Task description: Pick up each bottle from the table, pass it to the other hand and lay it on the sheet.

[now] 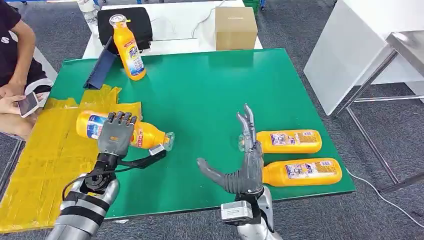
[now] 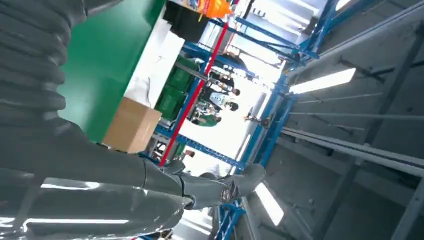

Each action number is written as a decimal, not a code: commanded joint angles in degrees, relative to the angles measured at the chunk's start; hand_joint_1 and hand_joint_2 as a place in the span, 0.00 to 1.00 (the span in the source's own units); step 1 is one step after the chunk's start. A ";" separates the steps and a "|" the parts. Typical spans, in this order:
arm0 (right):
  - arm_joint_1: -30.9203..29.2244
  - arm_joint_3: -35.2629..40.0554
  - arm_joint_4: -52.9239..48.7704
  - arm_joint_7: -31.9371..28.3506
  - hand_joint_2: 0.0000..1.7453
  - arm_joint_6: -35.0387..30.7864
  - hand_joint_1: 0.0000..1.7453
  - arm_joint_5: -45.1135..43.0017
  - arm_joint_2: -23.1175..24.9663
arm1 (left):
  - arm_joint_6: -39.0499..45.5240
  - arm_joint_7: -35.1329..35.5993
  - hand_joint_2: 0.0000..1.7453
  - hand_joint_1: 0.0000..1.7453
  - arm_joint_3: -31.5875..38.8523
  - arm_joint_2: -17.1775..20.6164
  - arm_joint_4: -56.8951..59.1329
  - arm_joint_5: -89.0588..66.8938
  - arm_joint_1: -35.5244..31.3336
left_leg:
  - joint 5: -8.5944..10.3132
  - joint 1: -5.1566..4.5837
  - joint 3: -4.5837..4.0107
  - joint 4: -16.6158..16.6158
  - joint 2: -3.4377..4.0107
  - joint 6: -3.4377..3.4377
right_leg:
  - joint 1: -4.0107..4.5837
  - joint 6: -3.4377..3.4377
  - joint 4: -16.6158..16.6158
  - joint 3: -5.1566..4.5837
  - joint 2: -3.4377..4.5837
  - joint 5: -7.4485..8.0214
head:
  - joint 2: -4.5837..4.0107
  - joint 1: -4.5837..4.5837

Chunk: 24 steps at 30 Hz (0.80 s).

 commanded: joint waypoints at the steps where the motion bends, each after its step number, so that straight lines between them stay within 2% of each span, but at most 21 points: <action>1: 0.45 -5.47 -0.48 0.58 1.00 1.79 0.00 0.03 -0.55 | -1.03 2.76 1.00 1.00 0.96 3.56 24.32 0.02 -11.29 | -0.11 0.04 0.32 -0.01 -0.08 -0.05 | 0.05 -0.08 -0.02 0.36 -0.16 -0.12 | 0.00 0.00; 18: 0.80 -5.43 -0.16 0.56 1.00 1.74 0.00 0.32 -0.57 | -0.41 2.78 1.00 1.00 2.26 2.84 25.71 1.12 -11.01 | -0.05 0.03 0.09 -0.01 -0.03 -0.03 | 0.00 -0.05 -0.01 0.13 -0.08 -0.05 | 0.00 0.00; 24: 0.04 -4.77 1.36 1.70 1.00 2.49 0.00 2.22 -0.36 | -1.77 4.88 1.00 1.00 6.23 1.46 29.23 3.82 -11.95 | -0.13 0.05 0.27 0.00 -0.02 -0.04 | 0.03 -0.08 -0.01 0.32 -0.10 -0.13 | 0.00 0.00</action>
